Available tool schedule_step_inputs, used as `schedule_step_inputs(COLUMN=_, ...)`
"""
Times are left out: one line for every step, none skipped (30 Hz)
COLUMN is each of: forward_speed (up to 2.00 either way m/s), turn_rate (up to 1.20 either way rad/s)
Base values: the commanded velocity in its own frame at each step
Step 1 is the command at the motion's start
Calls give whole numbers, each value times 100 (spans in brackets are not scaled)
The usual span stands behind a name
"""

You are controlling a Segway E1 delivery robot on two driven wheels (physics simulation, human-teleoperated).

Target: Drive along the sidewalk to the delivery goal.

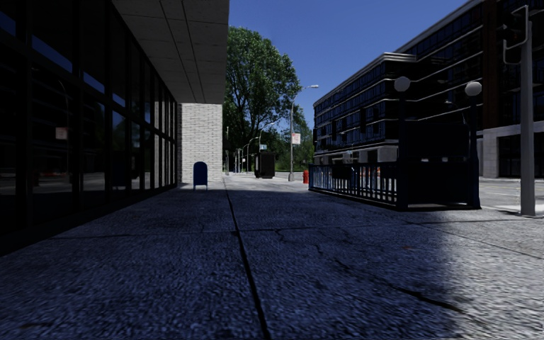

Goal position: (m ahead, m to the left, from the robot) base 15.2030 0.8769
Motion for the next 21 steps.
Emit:
schedule_step_inputs(forward_speed=165, turn_rate=0)
schedule_step_inputs(forward_speed=165, turn_rate=0)
schedule_step_inputs(forward_speed=165, turn_rate=0)
schedule_step_inputs(forward_speed=165, turn_rate=0)
schedule_step_inputs(forward_speed=165, turn_rate=0)
schedule_step_inputs(forward_speed=165, turn_rate=0)
schedule_step_inputs(forward_speed=165, turn_rate=0)
schedule_step_inputs(forward_speed=165, turn_rate=0)
schedule_step_inputs(forward_speed=165, turn_rate=0)
schedule_step_inputs(forward_speed=165, turn_rate=0)
schedule_step_inputs(forward_speed=165, turn_rate=0)
schedule_step_inputs(forward_speed=165, turn_rate=0)
schedule_step_inputs(forward_speed=165, turn_rate=0)
schedule_step_inputs(forward_speed=165, turn_rate=0)
schedule_step_inputs(forward_speed=165, turn_rate=0)
schedule_step_inputs(forward_speed=165, turn_rate=0)
schedule_step_inputs(forward_speed=165, turn_rate=0)
schedule_step_inputs(forward_speed=165, turn_rate=0)
schedule_step_inputs(forward_speed=165, turn_rate=0)
schedule_step_inputs(forward_speed=165, turn_rate=0)
schedule_step_inputs(forward_speed=165, turn_rate=0)
